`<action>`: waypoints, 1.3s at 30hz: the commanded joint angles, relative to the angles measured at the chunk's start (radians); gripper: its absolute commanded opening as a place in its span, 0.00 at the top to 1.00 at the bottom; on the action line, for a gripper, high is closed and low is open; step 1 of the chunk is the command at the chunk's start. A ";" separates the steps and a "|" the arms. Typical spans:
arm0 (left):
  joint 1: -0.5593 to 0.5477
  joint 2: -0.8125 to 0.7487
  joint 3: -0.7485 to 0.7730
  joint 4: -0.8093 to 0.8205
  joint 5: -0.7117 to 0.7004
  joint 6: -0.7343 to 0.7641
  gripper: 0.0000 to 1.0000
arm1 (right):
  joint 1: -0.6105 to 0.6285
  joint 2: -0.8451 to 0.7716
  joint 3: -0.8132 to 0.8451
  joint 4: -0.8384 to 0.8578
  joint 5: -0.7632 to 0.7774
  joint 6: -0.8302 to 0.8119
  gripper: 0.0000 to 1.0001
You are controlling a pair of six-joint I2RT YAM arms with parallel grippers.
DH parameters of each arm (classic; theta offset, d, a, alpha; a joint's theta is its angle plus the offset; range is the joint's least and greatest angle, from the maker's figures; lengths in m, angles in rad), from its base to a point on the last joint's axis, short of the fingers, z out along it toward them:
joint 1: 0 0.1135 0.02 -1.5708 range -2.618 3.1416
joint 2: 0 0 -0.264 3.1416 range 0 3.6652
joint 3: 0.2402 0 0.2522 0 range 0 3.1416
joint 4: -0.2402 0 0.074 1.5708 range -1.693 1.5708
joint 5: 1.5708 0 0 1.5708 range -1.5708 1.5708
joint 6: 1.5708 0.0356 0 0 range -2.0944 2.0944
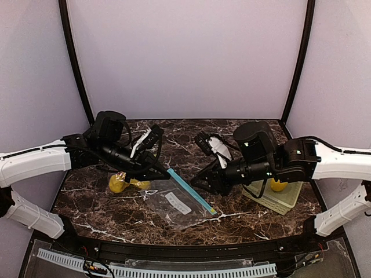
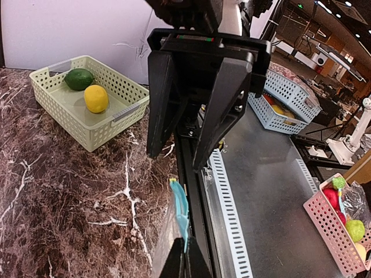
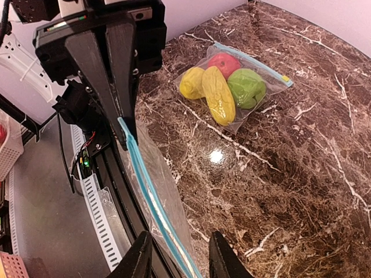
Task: Place the food in the zip-top bag and seal the zipper
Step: Unzip the zipper food storage bag at the corner of the board, then pass from the left arm to the right
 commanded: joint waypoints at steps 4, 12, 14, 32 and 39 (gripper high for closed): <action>-0.010 0.002 0.023 -0.019 0.037 0.016 0.99 | -0.014 0.048 0.037 0.007 -0.054 -0.033 0.70; -0.014 0.001 0.024 -0.021 0.040 0.018 0.99 | -0.030 0.079 0.040 0.012 -0.094 -0.049 0.73; -0.014 0.000 0.024 -0.021 0.044 0.018 0.99 | -0.032 0.089 0.040 0.014 -0.107 -0.053 0.73; -0.015 -0.002 0.028 -0.032 0.041 0.029 0.99 | -0.042 0.133 0.036 0.065 -0.264 -0.074 0.83; -0.015 -0.011 0.030 -0.032 -0.032 0.021 0.93 | -0.050 0.122 0.035 0.053 -0.193 -0.042 1.00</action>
